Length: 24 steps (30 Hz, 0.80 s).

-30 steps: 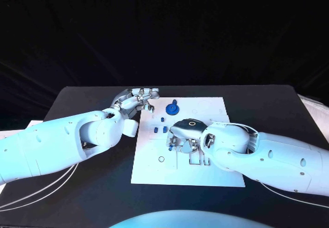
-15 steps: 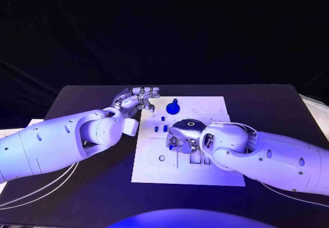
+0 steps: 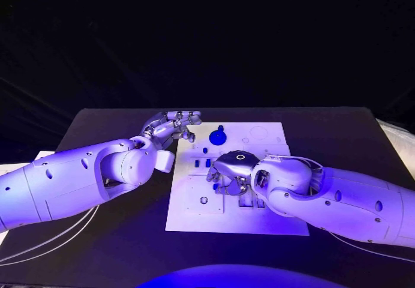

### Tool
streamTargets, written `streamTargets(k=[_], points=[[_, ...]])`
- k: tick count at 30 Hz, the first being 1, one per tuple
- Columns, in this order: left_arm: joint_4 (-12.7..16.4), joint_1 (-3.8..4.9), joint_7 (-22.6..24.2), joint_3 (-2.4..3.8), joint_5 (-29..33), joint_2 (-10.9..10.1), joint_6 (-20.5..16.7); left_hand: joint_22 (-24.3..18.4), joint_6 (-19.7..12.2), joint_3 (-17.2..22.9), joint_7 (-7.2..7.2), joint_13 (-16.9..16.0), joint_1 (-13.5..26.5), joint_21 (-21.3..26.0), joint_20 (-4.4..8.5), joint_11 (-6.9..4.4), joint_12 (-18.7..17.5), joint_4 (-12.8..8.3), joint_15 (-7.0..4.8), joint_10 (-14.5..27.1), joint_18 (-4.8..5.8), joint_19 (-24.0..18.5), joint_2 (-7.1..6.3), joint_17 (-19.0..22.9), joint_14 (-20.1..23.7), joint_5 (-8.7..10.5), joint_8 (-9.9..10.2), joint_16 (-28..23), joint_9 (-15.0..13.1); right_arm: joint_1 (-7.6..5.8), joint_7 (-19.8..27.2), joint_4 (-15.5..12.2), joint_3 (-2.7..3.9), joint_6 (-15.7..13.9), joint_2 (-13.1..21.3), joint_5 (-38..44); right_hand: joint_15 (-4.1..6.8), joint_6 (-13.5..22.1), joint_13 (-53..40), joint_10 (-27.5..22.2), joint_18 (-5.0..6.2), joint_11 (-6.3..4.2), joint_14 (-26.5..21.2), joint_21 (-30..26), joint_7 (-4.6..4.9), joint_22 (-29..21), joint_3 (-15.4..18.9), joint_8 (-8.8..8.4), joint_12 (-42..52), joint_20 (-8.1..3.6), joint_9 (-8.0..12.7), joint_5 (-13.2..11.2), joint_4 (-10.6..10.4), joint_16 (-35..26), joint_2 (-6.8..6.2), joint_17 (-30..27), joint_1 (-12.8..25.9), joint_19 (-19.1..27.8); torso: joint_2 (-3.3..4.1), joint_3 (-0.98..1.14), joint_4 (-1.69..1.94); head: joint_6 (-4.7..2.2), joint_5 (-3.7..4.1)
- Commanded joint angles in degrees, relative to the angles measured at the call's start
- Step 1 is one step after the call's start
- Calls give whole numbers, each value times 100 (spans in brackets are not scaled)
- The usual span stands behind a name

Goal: Assemble the parts on the task board

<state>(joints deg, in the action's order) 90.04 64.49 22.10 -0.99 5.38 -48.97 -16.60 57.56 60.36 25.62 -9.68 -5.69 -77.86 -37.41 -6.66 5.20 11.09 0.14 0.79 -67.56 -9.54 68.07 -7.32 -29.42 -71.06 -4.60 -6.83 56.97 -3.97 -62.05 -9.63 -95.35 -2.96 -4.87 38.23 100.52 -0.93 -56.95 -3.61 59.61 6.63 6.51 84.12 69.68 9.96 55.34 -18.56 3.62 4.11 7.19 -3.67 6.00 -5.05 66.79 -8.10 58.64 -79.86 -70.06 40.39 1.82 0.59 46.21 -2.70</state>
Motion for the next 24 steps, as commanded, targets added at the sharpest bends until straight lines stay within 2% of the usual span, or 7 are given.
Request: streamTargets(k=[1,9,13,16,17,19,24], points=[[8,2,6,4,18,6,112,-6,-45,-44,-9,-5,-27,20,21,9,16,-3,-21,36,-56,-2,32,5,27,-9,-19,-19,8,21,-222,20,-15,-275,43,192,-41,23,-12,-46,72,6,47,-37,-1,-10,32,3,29,-1,-12,41,15,-37,-19,-16,-16,46,3,4,0,-7,6],[-13,2,2,4,18,5,110,-15,-49,-50,-11,-5,-26,35,21,11,19,-4,-20,42,-58,-6,30,14,31,-8,-18,-23,9,-7,-178,-280,18,-668,433,206,-26,-66,-23,2,83,-22,22,-72,-46,-56,81,36,147,-5,-30,69,71,-110,12,-121,-66,52,-3,2,1,-26,21],[-22,2,4,4,18,-4,106,-26,-53,-56,-12,-5,-29,52,20,12,22,-7,-19,49,-60,-10,31,25,35,-9,-17,-28,9,-183,-235,-470,87,-749,839,179,-7,-113,-21,3,88,-47,11,-95,-88,-84,135,46,189,-17,-36,46,88,-142,-15,-163,-66,62,0,-5,-8,-67,67],[-28,2,4,4,18,-6,107,-26,-53,-56,-12,-5,-29,52,20,12,22,-7,-19,49,-60,-10,31,25,35,-9,-17,-28,9,-353,-304,-574,120,-702,1096,155,7,-124,-15,-26,89,-66,6,-109,-130,-96,191,39,205,-30,-33,19,93,-165,-41,-193,-58,64,-1,0,-11,-93,85],[-30,2,4,4,18,-5,109,-26,-53,-56,-12,-5,-29,52,20,12,22,-7,-19,49,-60,-10,31,25,35,-9,-17,-28,9,-412,-337,-605,127,-654,1175,157,35,-117,-7,-81,93,-85,5,-118,-161,-106,227,30,192,-45,-30,8,95,-172,-55,-203,-56,67,0,1,-11,-98,90],[-35,2,2,4,18,-1,116,-26,-53,-56,-12,-5,-29,52,20,12,22,-7,-19,49,-60,-10,31,25,35,-9,-17,-28,9,-520,-407,-645,137,-538,1310,174,203,-88,-3,-244,104,-165,9,-152,-245,-139,351,11,154,-172,-22,-21,86,-205,-76,-241,-49,76,1,3,-9,-117,113],[-40,2,-2,4,18,7,128,-26,-55,-59,-11,-6,-36,52,20,12,27,-12,-19,53,-59,-7,33,28,37,-10,-17,-29,9,-654,-537,-628,146,-209,1506,244,282,-37,-8,-422,98,-227,36,-212,-339,-189,665,4,171,-277,-18,-15,32,-242,-77,-280,-85,74,-2,1,-9,-151,132]])
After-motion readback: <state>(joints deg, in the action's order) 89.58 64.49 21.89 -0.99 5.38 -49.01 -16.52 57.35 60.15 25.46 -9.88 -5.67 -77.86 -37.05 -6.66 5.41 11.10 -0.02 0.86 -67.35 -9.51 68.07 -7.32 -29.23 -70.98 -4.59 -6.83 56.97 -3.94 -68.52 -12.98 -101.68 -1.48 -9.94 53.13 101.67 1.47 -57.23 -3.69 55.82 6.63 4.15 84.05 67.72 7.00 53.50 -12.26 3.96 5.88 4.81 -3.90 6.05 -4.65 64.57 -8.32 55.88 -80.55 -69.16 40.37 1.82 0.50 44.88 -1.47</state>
